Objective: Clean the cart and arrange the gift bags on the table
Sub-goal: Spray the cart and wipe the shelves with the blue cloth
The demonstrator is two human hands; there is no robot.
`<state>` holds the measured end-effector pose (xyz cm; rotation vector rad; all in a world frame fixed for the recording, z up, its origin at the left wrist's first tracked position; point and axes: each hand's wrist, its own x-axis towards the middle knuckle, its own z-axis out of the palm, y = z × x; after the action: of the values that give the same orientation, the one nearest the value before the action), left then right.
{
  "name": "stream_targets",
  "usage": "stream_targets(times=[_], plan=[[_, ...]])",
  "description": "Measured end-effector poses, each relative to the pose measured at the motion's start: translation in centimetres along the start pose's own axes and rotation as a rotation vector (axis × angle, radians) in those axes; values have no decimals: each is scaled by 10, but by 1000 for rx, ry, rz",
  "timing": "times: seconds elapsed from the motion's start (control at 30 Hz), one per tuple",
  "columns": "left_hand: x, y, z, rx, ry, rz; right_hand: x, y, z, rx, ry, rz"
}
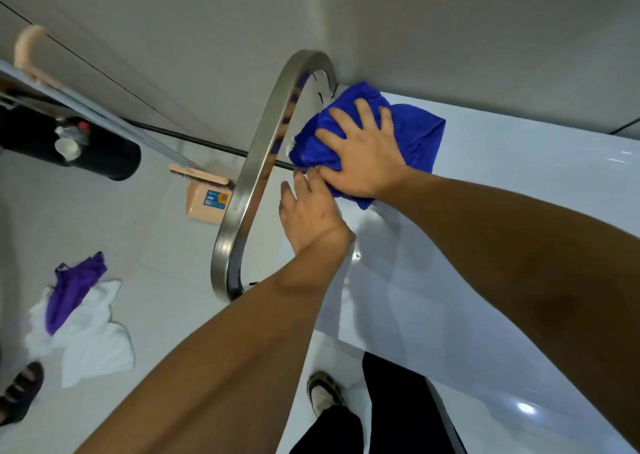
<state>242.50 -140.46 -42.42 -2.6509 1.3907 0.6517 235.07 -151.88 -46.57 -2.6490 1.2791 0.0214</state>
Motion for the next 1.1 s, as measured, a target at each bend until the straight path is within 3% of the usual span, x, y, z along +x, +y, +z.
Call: stream_targets(times=[0.17, 0.47, 0.57, 0.67, 0.83, 0.97, 1.1], plan=[[-26, -24, 11, -102, 177, -51, -37, -31, 13, 15, -13, -37], [-134, -149, 69, -320, 270, 324, -88, -88, 23, -9, -36, 3], [-145, -163, 79, -313, 227, 368, -110, -111, 28, -4, -57, 8], [-149, -168, 68, -456, 148, 376, -133, -137, 31, 6, -92, 37], [-146, -168, 18, -470, -81, 217, -166, -164, 32, 9, -123, 84], [-153, -171, -8, -468, -72, 105, -199, -168, 33, -14, -116, 81], [-151, -168, -13, -413, -57, 198, -228, -170, 44, -79, -161, 118]])
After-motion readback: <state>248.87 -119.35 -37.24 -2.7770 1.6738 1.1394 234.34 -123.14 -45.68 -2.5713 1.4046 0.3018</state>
